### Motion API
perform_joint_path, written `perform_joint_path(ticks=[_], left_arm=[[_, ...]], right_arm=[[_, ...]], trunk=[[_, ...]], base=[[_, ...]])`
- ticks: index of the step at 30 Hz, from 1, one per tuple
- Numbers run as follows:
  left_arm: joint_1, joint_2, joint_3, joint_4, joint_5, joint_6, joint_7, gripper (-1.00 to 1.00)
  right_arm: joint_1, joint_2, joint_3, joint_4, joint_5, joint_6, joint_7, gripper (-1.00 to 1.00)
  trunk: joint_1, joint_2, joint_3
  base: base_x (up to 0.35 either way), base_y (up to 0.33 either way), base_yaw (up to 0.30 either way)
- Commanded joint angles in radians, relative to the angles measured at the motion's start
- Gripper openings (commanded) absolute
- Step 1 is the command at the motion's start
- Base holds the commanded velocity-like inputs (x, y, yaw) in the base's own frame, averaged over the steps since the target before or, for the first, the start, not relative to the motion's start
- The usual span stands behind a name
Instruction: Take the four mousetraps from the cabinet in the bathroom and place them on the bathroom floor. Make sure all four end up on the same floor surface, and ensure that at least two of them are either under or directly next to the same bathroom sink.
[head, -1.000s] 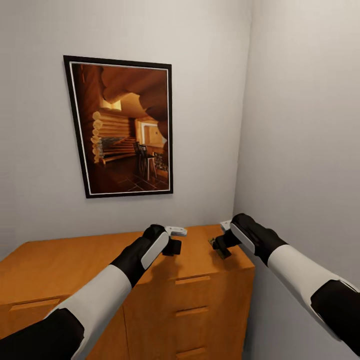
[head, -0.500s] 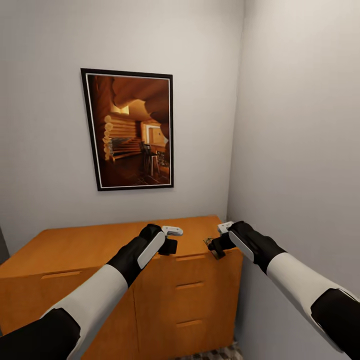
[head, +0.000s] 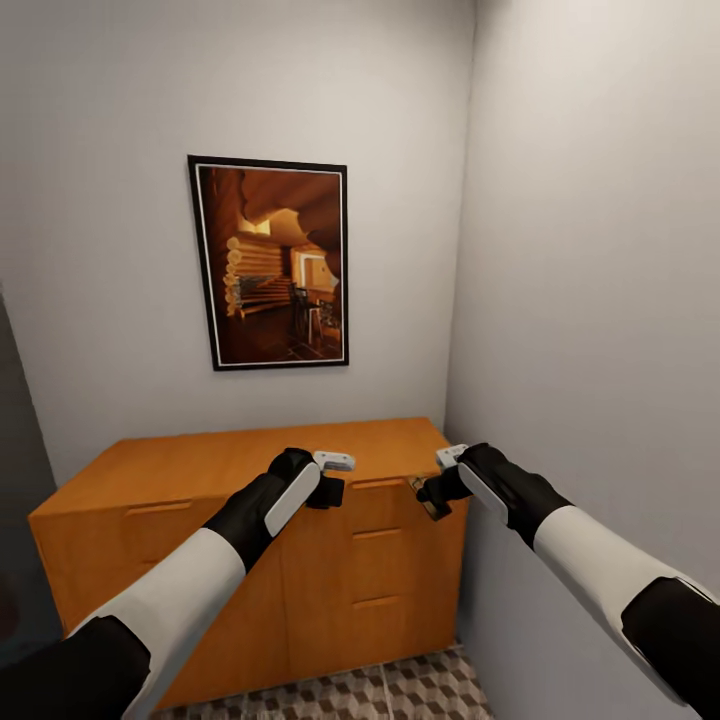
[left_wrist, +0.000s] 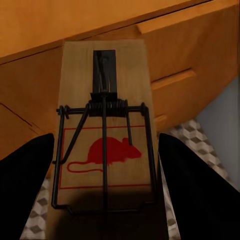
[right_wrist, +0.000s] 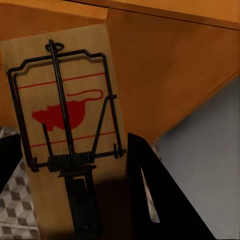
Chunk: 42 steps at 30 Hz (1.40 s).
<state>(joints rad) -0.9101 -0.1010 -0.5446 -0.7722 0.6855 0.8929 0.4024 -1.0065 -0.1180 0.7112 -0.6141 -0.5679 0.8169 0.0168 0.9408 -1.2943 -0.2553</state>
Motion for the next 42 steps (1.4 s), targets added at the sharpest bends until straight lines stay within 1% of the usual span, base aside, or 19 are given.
perform_joint_path(ticks=[1, 8, 16, 18, 19, 21, 22, 23, 24, 26, 28, 30, 31, 32, 34, 35, 38, 40, 42], left_arm=[[-0.001, 0.001, -0.003, -0.001, 0.010, 0.001, 0.010, -1.00], [-0.001, 0.001, -0.003, 0.008, 0.012, -0.007, 0.009, -1.00], [0.000, 0.001, -0.003, 0.040, 0.013, -0.019, 0.003, -1.00], [0.004, 0.001, -0.002, 0.064, 0.011, -0.051, 0.001, -1.00], [0.006, 0.002, -0.003, 0.080, 0.010, -0.091, -0.001, -1.00], [0.008, 0.004, -0.003, 0.094, 0.010, -0.140, -0.004, -1.00], [0.009, 0.007, -0.004, 0.105, 0.009, -0.194, -0.013, -1.00], [0.009, 0.009, -0.005, 0.110, 0.009, -0.220, -0.019, -1.00], [0.010, 0.014, -0.007, 0.118, 0.008, -0.267, -0.037, -1.00], [0.011, 0.019, -0.009, 0.124, 0.004, -0.323, -0.078, -1.00], [0.011, 0.021, -0.010, 0.127, 0.001, -0.350, -0.110, -1.00], [0.011, 0.024, -0.012, 0.129, -0.005, -0.394, -0.170, -1.00], [0.011, 0.024, -0.013, 0.128, -0.008, -0.407, -0.181, -1.00], [0.011, 0.025, -0.016, 0.128, -0.017, -0.442, -0.198, -1.00], [0.012, 0.025, -0.020, 0.129, -0.030, -0.486, -0.209, -1.00], [0.014, 0.025, -0.024, 0.129, -0.045, -0.537, -0.218, -1.00], [0.019, 0.026, -0.032, 0.130, -0.070, -0.622, -0.228, -1.00], [0.023, 0.026, -0.035, 0.131, -0.080, -0.654, -0.232, -1.00], [0.024, 0.026, -0.037, 0.131, -0.084, -0.666, -0.232, -1.00]], right_arm=[[-0.001, -0.001, 0.005, -0.001, -0.002, 0.003, 0.000, -1.00], [-0.001, -0.002, 0.005, -0.001, -0.002, 0.005, -0.001, -1.00], [-0.001, -0.004, 0.003, 0.002, -0.005, 0.006, -0.001, -1.00], [0.000, -0.007, 0.002, 0.005, -0.005, 0.004, -0.002, -1.00], [0.005, -0.008, 0.002, 0.012, -0.005, 0.003, -0.002, -1.00], [0.011, -0.010, 0.002, 0.018, -0.003, 0.002, -0.001, -1.00], [0.018, -0.010, 0.002, 0.021, -0.003, 0.001, -0.001, -1.00], [0.020, -0.010, 0.002, 0.023, -0.002, 0.001, -0.002, -1.00], [0.026, -0.009, 0.002, 0.025, -0.001, -0.002, -0.002, -1.00], [0.039, -0.008, 0.002, 0.026, 0.002, -0.013, -0.003, -1.00], [0.052, -0.008, 0.002, 0.026, 0.003, -0.028, -0.004, -1.00], [0.080, -0.010, 0.002, 0.027, 0.005, -0.084, -0.004, -1.00], [0.087, -0.010, 0.002, 0.027, 0.005, -0.103, -0.004, -1.00], [0.100, -0.010, 0.002, 0.027, 0.006, -0.144, -0.003, -1.00], [0.111, -0.010, 0.002, 0.027, 0.007, -0.184, -0.003, -1.00], [0.119, -0.009, 0.002, 0.027, 0.008, -0.217, -0.003, -1.00], [0.127, -0.011, 0.002, 0.021, 0.010, -0.252, -0.002, -1.00], [0.129, -0.012, 0.002, 0.018, 0.010, -0.264, -0.002, -1.00], [0.130, -0.012, 0.002, 0.017, 0.010, -0.269, -0.002, -1.00]], trunk=[[-0.001, -0.001, -0.001], [-0.001, -0.001, -0.001], [-0.001, -0.001, -0.001], [-0.001, -0.001, -0.001], [-0.001, -0.001, -0.001], [-0.001, -0.001, -0.001], [-0.001, -0.001, -0.001], [-0.001, -0.001, -0.001], [-0.001, -0.001, -0.001], [-0.001, -0.001, -0.001], [-0.001, -0.001, -0.001], [-0.001, -0.001, -0.001], [-0.001, -0.001, -0.001], [-0.001, -0.001, -0.001], [-0.001, -0.001, -0.001], [-0.001, -0.001, -0.001], [-0.001, -0.001, -0.001], [-0.001, -0.001, -0.001], [-0.001, -0.001, -0.001]], base=[[-0.347, 0.000, 0.000], [-0.239, 0.000, 0.000], [-0.051, 0.000, 0.000], [-0.009, 0.000, 0.000], [-0.005, 0.000, 0.000], [-0.004, 0.000, 0.000], [-0.002, 0.000, 0.000], [-0.002, 0.000, 0.000], [-0.001, 0.000, 0.000], [0.000, 0.000, 0.000], [0.000, 0.000, 0.000], [0.000, 0.000, 0.000], [0.000, 0.000, 0.000], [0.000, 0.000, 0.000], [0.000, 0.000, 0.000], [0.000, 0.000, 0.000], [0.000, 0.000, 0.000], [0.000, 0.000, 0.000], [0.000, 0.000, 0.000]])
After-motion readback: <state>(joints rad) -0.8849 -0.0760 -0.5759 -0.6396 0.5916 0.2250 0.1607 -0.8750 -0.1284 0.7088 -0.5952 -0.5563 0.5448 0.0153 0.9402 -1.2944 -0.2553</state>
